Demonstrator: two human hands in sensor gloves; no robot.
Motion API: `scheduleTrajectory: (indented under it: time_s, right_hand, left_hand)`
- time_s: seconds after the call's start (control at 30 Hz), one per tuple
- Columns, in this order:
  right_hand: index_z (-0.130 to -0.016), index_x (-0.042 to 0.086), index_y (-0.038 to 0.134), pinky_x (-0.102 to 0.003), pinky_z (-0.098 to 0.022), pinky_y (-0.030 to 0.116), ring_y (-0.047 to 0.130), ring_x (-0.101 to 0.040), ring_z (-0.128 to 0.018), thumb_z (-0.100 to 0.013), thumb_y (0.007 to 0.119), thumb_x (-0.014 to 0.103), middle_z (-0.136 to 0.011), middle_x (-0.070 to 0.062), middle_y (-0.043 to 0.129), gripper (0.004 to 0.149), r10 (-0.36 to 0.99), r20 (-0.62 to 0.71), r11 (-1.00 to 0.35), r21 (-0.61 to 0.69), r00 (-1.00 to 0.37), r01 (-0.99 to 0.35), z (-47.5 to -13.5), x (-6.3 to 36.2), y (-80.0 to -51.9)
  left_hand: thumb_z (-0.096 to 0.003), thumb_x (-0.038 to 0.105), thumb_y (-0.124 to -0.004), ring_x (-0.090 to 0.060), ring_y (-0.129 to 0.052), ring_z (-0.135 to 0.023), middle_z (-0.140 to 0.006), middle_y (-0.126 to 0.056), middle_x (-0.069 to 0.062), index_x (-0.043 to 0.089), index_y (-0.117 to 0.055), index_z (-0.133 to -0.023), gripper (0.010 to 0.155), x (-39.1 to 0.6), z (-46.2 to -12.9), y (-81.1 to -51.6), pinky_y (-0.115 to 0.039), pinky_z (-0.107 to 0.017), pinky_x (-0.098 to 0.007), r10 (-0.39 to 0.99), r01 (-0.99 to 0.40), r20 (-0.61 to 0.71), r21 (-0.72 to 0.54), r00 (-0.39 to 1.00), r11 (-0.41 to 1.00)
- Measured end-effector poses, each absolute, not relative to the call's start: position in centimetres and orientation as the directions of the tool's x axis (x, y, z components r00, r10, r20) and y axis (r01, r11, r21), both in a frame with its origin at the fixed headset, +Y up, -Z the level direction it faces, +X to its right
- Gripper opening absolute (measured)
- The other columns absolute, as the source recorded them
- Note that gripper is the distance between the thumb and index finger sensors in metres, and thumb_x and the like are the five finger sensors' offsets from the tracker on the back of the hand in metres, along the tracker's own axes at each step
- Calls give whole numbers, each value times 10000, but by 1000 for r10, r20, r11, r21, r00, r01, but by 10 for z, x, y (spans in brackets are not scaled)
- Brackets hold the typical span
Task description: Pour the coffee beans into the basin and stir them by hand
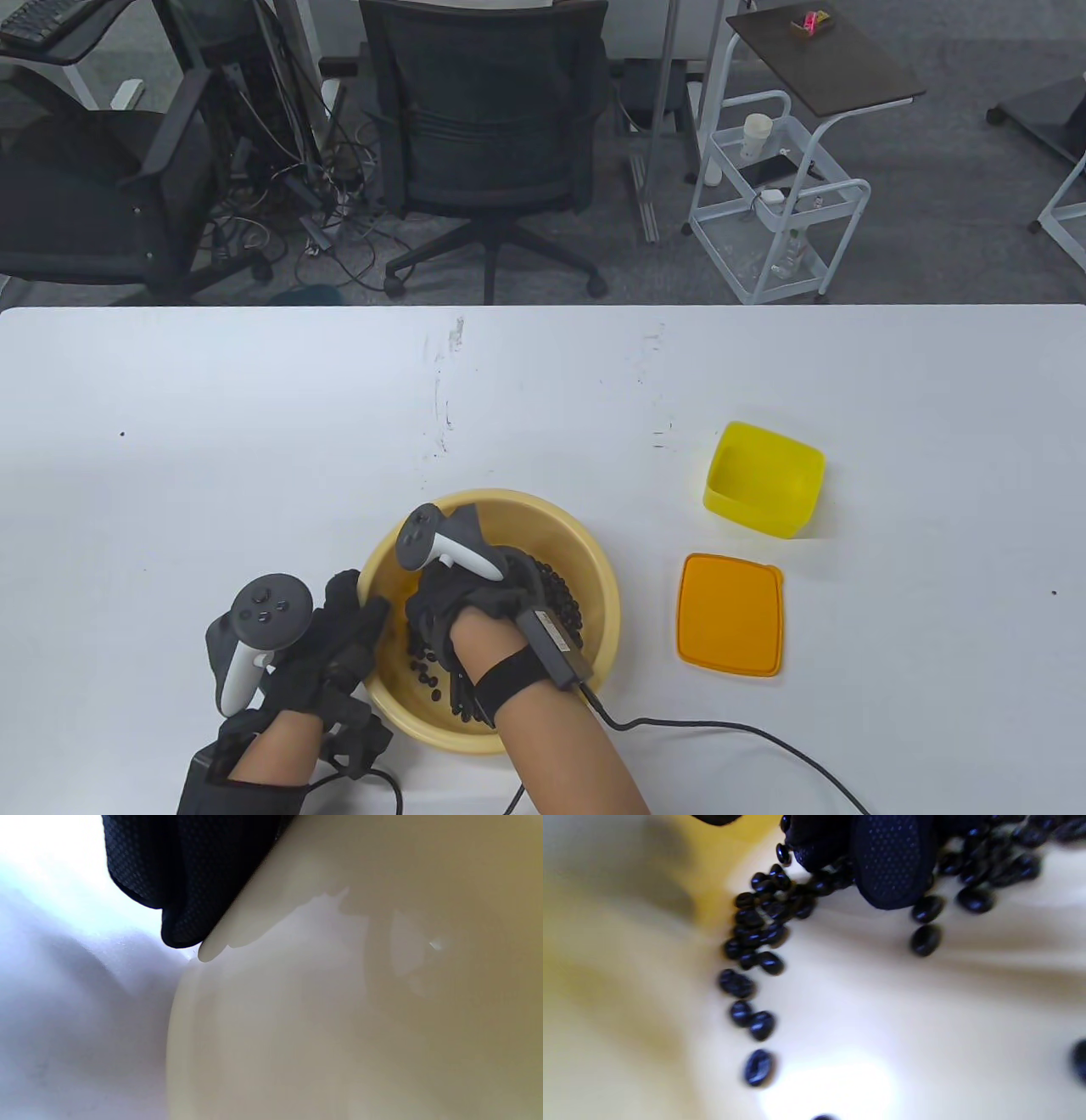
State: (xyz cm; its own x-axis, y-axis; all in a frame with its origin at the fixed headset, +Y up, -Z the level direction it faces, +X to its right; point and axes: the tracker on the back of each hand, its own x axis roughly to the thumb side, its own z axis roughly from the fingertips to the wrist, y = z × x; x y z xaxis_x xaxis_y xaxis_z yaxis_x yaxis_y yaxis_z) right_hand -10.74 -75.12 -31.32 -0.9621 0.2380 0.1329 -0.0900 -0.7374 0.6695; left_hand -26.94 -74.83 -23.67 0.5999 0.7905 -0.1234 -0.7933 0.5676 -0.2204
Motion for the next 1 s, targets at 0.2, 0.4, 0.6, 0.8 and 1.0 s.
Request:
scheduleTrajectory:
  time_s: [0.2, 0.4, 0.6, 0.8, 1.0]
  right_hand:
    - [-969, 26, 401, -607, -634, 484, 833, -413, -642, -502, 565, 393, -887, -204, 610, 616, 139, 116, -774, 633, -983, -35, -317, -99, -747]
    - [-903, -88, 515, -620, -611, 523, 883, -448, -631, -495, 588, 375, -765, -304, 710, 621, 75, 82, -765, 644, -994, -5, -315, -88, -744]
    - [-810, -156, 624, -633, -568, 579, 954, -488, -507, -477, 620, 367, -643, -365, 797, 619, 52, 19, -630, 777, -998, -18, -311, -66, -748]
    - [-739, -186, 708, -639, -539, 615, 996, -507, -415, -457, 642, 381, -565, -389, 878, 636, 263, 31, -351, 934, -964, -66, -292, -76, -764]
    - [-918, -88, 513, -635, -583, 548, 867, -486, -675, -483, 598, 390, -782, -318, 723, 652, 584, -62, -183, 962, -809, -205, -292, -110, -769]
  left_hand:
    - [-604, 319, -614, -379, -1011, -669, -856, -783, -302, -79, -385, -952, 576, -269, -236, -748, -812, -567, -445, 790, -794, -127, -213, 600, 569]
    - [-604, 317, -614, -379, -1012, -668, -856, -783, -302, -80, -386, -952, 575, -269, -236, -748, -811, -567, -446, 789, -794, -129, -211, 601, 570]
    - [-605, 318, -614, -378, -1012, -668, -855, -785, -301, -79, -389, -953, 574, -269, -236, -748, -811, -566, -446, 788, -794, -132, -203, 602, 573]
    - [-605, 317, -613, -375, -1016, -664, -852, -787, -301, -81, -386, -954, 576, -269, -236, -748, -814, -564, -445, 782, -789, -131, -204, 609, 580]
    - [-604, 318, -612, -376, -1015, -667, -854, -787, -300, -83, -384, -956, 580, -269, -236, -748, -815, -564, -445, 782, -787, -127, -209, 610, 580]
